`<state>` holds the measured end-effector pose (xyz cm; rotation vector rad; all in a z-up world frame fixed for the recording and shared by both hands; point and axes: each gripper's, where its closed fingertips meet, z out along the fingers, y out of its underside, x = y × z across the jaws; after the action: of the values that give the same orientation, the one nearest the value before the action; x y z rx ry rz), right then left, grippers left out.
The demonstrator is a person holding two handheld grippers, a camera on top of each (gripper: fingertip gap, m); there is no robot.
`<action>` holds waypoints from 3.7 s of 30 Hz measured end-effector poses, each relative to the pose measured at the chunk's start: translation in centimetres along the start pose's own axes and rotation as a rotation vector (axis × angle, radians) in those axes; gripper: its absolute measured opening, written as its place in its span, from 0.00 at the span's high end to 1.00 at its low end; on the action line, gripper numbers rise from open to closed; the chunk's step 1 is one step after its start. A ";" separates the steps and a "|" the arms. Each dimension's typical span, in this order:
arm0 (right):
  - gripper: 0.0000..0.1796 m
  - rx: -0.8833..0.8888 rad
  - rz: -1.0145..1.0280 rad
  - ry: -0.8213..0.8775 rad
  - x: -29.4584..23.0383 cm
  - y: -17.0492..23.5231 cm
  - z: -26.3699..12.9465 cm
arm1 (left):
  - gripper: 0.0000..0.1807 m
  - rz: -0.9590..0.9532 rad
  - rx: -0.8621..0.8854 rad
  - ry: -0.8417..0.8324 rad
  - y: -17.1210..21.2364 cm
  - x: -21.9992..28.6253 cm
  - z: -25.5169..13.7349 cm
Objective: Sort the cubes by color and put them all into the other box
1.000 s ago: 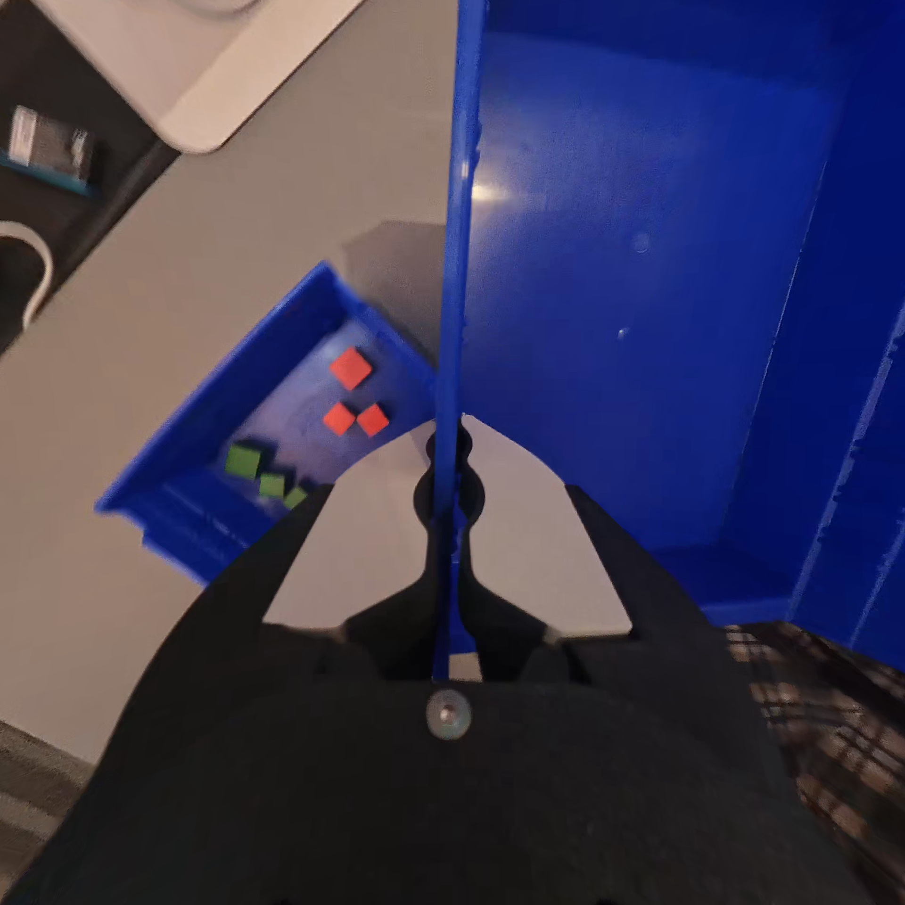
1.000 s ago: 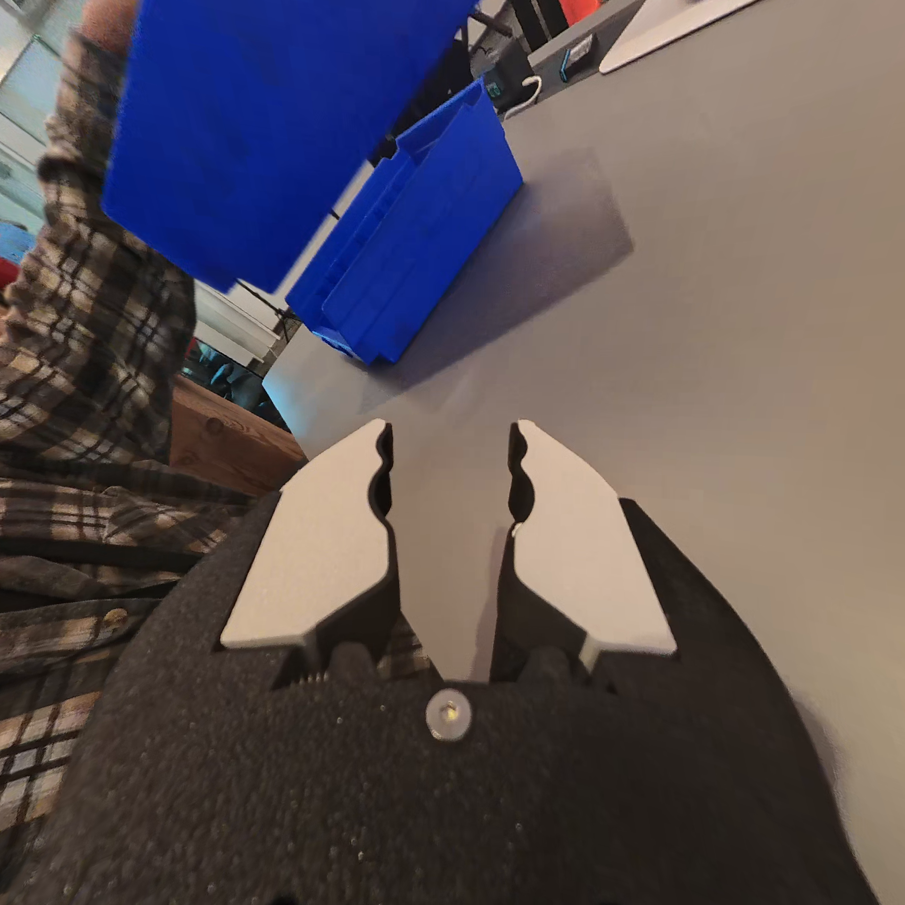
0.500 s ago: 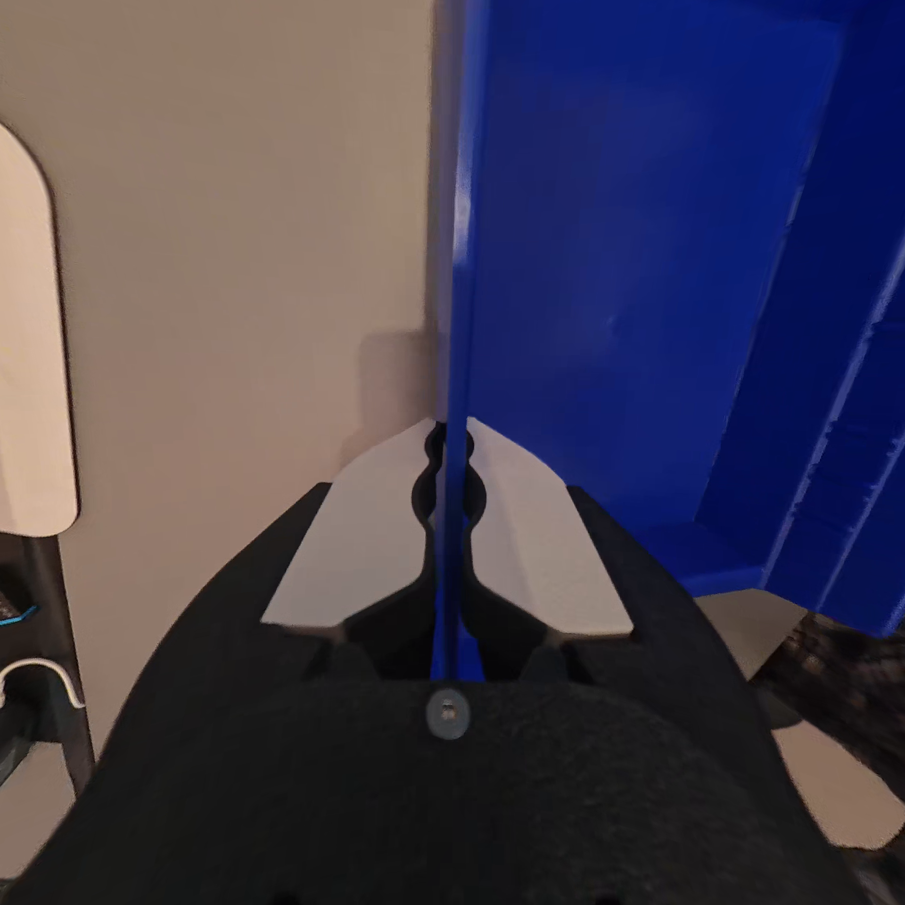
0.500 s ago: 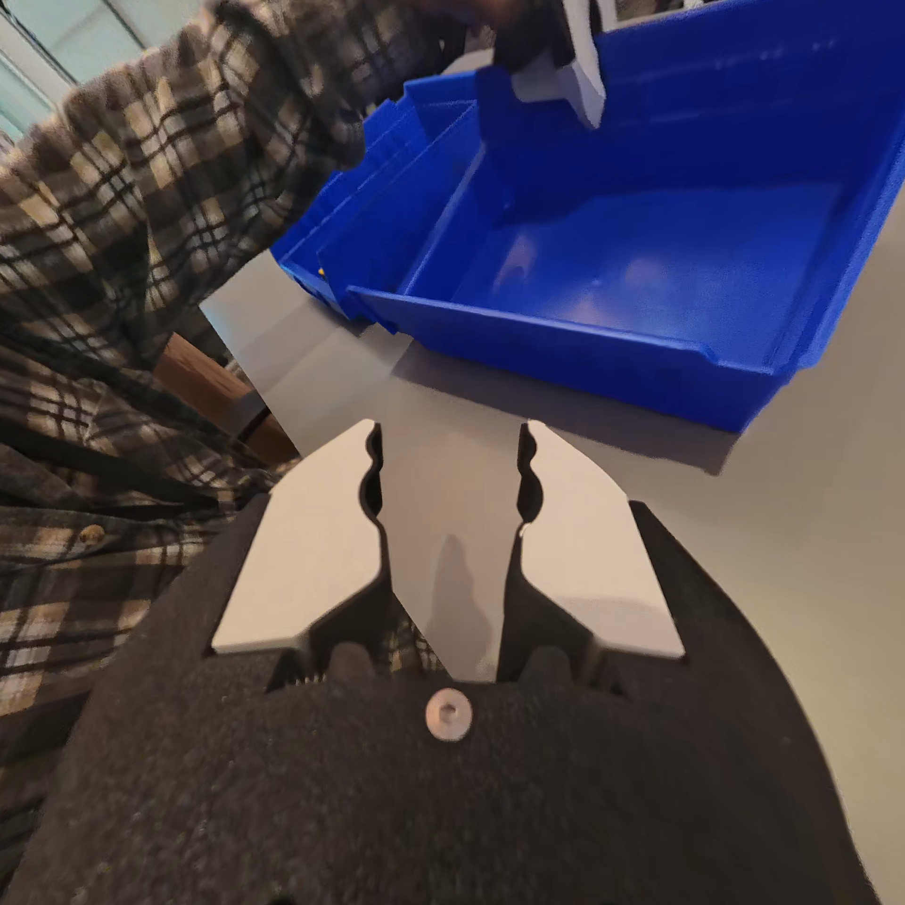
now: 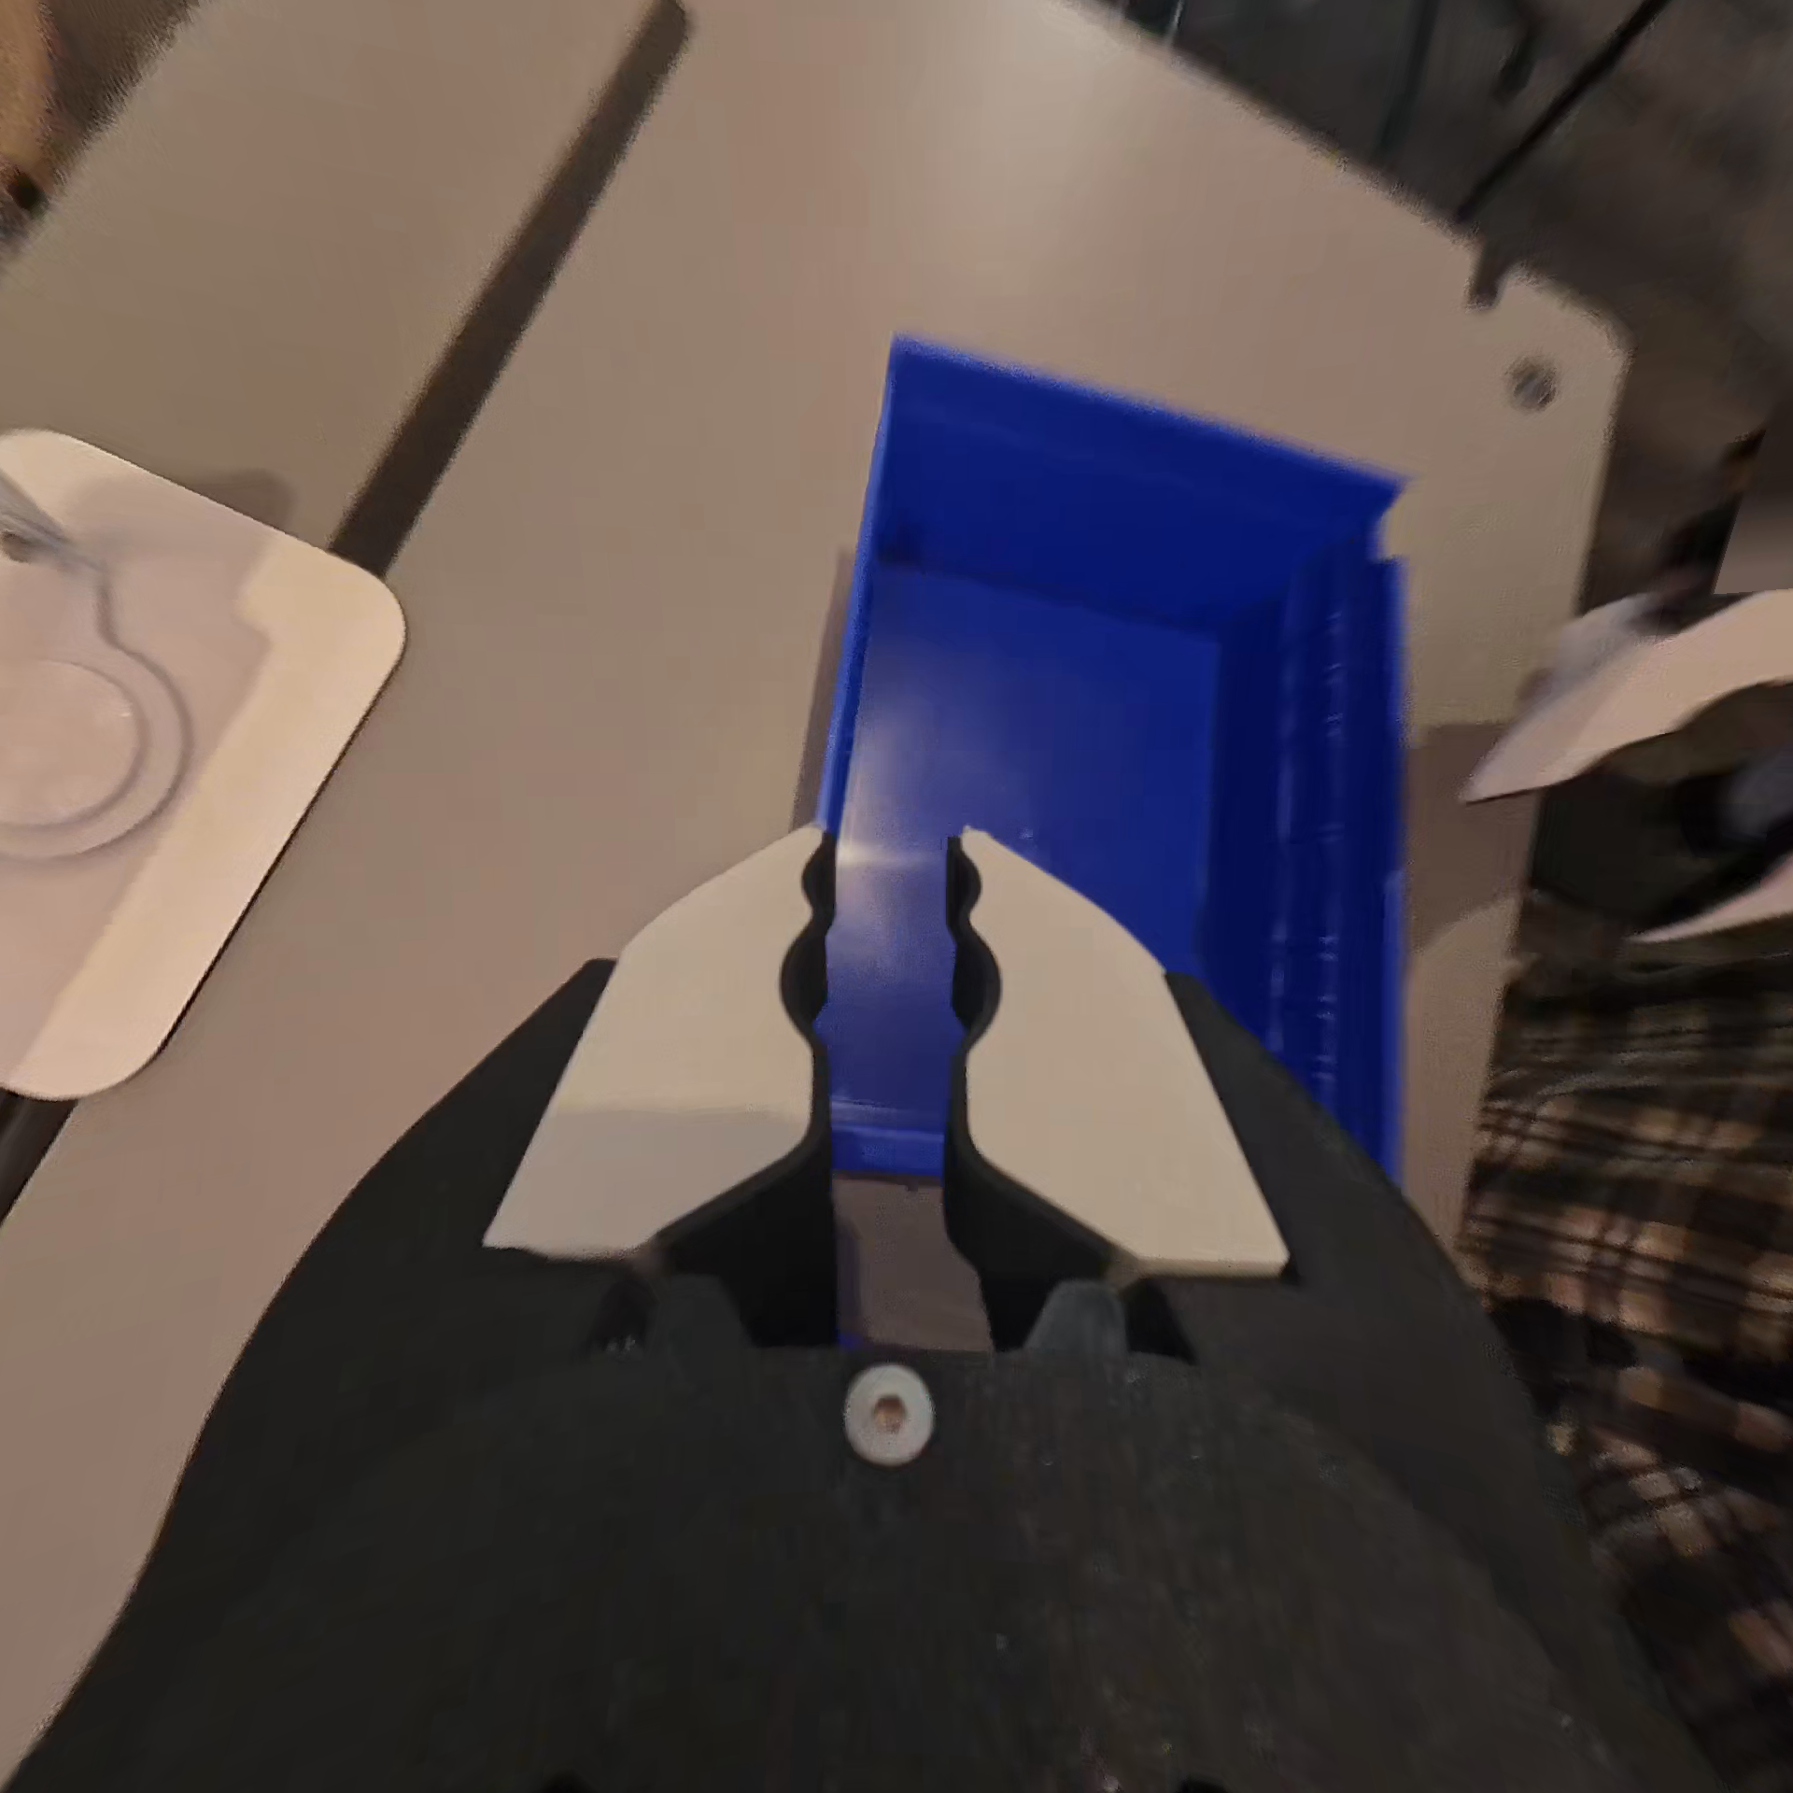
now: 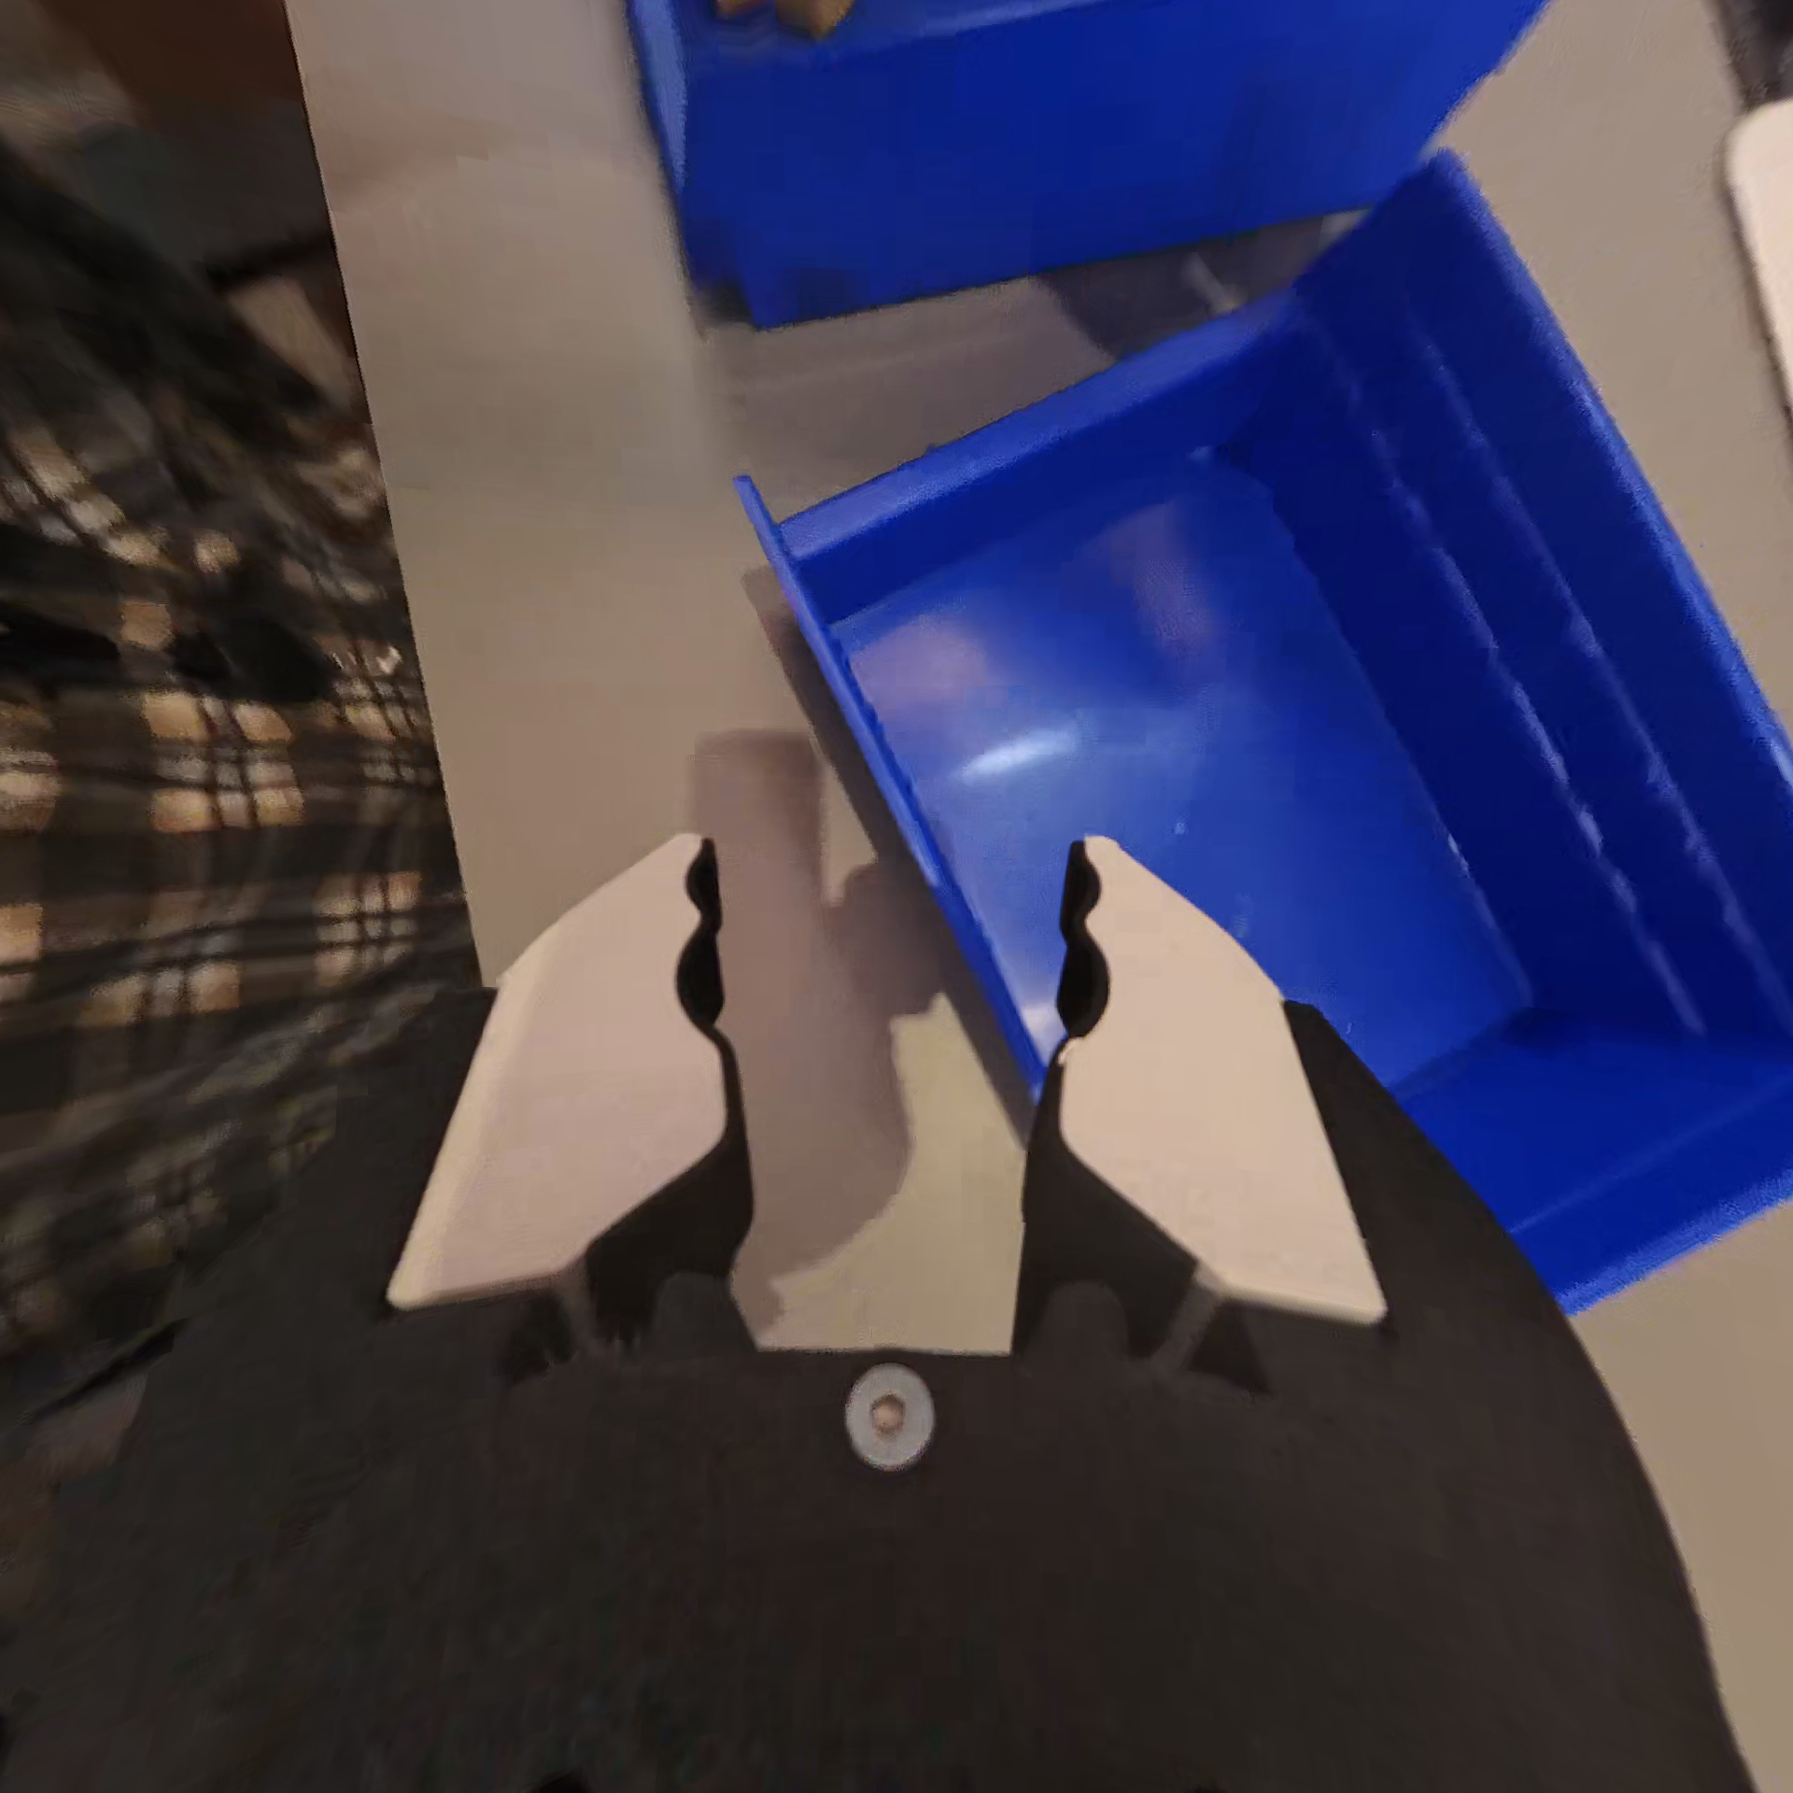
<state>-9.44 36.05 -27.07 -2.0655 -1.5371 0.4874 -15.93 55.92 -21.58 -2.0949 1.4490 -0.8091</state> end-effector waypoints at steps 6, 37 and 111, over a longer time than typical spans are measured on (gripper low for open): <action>0.65 -0.344 -0.287 -0.133 -0.7 -1.5 7.0 | 0.87 -0.157 0.213 -0.142 6.5 3.5 -12.1; 0.47 -0.168 1.067 0.217 4.1 10.2 -7.5 | 0.90 -0.356 0.517 0.035 19.9 13.0 -14.8; 0.60 0.336 0.632 -0.154 3.1 1.2 -0.4 | 0.68 -0.871 -0.216 -0.620 31.0 -6.8 -15.5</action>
<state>-7.36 38.62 -27.39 -2.2403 -0.7661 1.0740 -49.20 51.23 -32.48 -2.8123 0.2770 -0.1984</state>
